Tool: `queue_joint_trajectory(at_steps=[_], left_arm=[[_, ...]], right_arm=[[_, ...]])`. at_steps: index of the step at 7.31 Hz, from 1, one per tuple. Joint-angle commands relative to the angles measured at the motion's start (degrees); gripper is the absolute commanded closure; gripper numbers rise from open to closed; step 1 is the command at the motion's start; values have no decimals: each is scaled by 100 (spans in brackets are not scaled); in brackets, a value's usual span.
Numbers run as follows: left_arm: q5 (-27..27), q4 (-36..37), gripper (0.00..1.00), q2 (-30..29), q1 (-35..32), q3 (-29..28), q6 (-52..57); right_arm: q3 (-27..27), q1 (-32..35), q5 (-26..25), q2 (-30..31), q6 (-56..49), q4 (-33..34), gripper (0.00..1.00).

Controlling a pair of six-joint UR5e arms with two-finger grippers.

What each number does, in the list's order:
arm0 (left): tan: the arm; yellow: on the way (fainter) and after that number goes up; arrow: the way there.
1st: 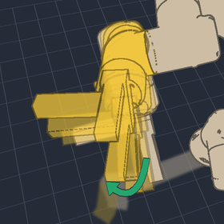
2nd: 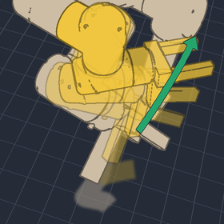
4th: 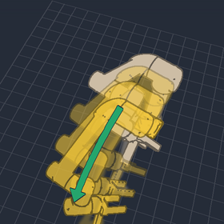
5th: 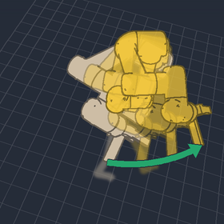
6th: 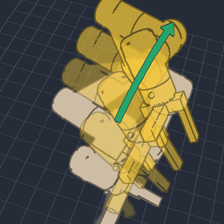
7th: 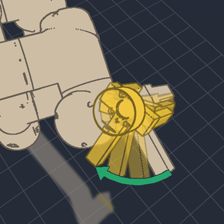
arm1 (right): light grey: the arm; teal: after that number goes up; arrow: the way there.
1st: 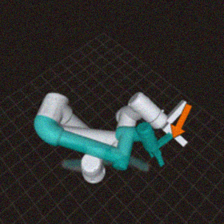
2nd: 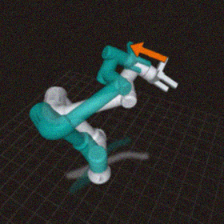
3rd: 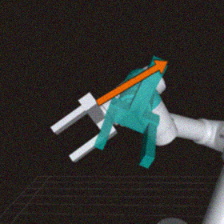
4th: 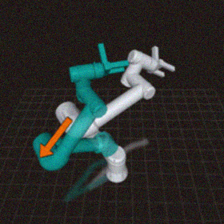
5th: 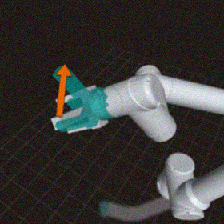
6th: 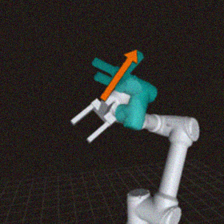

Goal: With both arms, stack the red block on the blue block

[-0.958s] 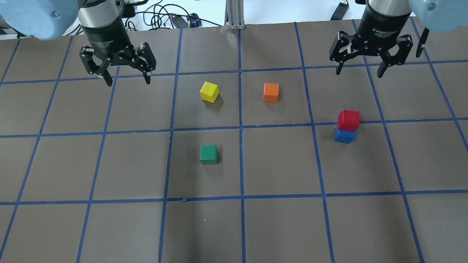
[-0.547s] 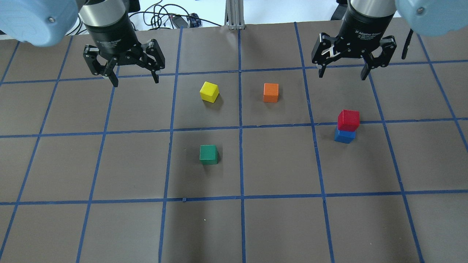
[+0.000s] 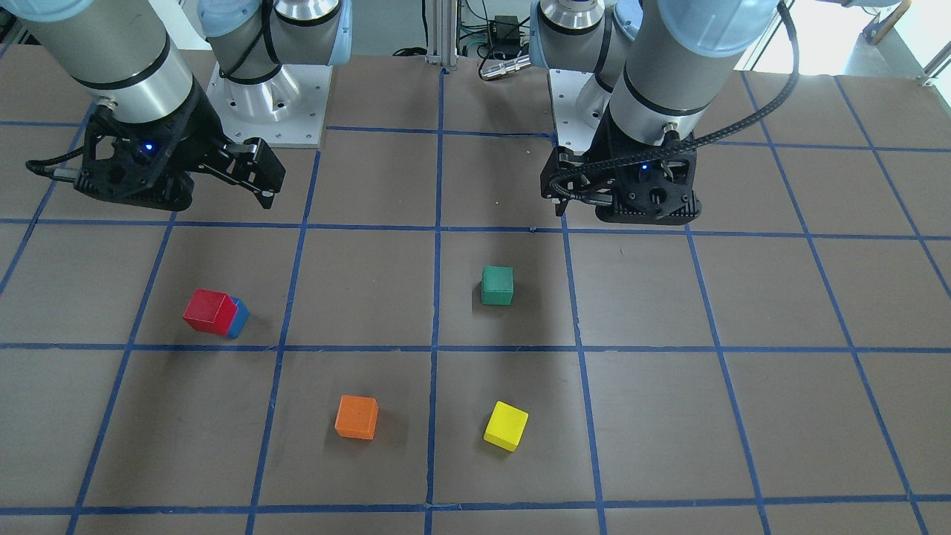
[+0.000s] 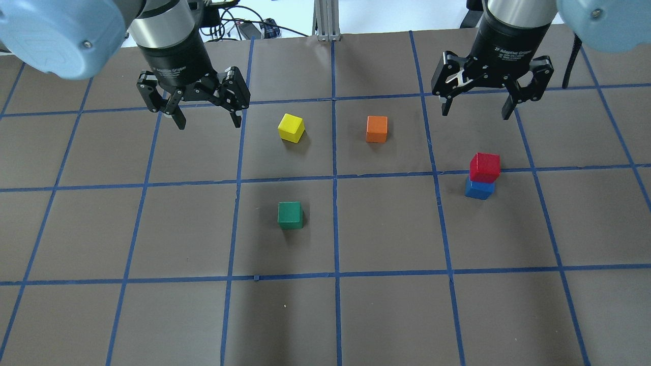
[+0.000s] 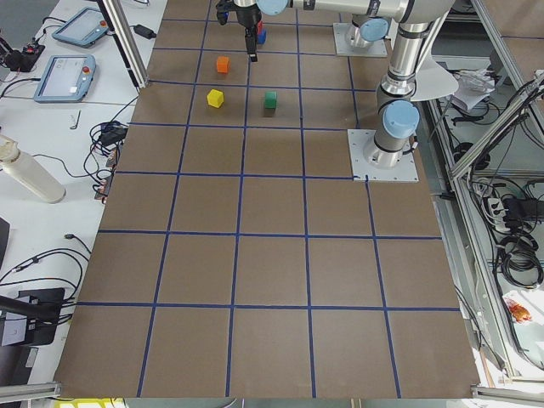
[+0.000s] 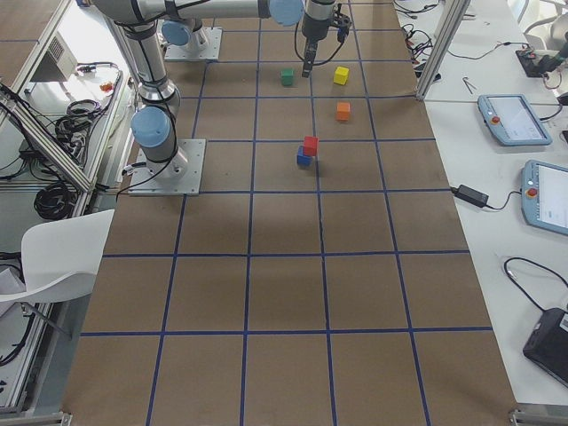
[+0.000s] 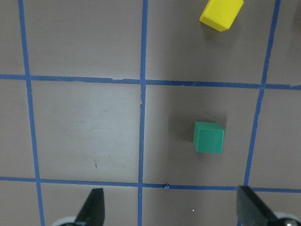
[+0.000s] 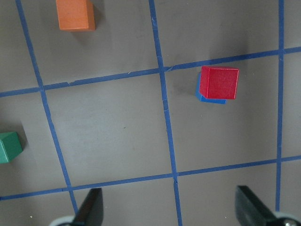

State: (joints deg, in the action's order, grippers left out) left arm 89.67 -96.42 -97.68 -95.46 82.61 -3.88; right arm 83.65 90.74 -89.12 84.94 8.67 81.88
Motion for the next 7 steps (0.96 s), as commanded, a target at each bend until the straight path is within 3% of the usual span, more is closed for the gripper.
queue_joint_trajectory(at_steps=[1, 3, 7], left_arm=[[-11, 429, 0, 126, 37, 255, 107], [41, 413, 0, 161, 54, 291, 116], [15, 431, 0, 161, 37, 282, 98]], right_arm=[[81, 31, 0, 153, 12, -32, 0], [353, 215, 9, 225, 370, 73, 0], [354, 225, 0, 225, 408, 197, 0]])
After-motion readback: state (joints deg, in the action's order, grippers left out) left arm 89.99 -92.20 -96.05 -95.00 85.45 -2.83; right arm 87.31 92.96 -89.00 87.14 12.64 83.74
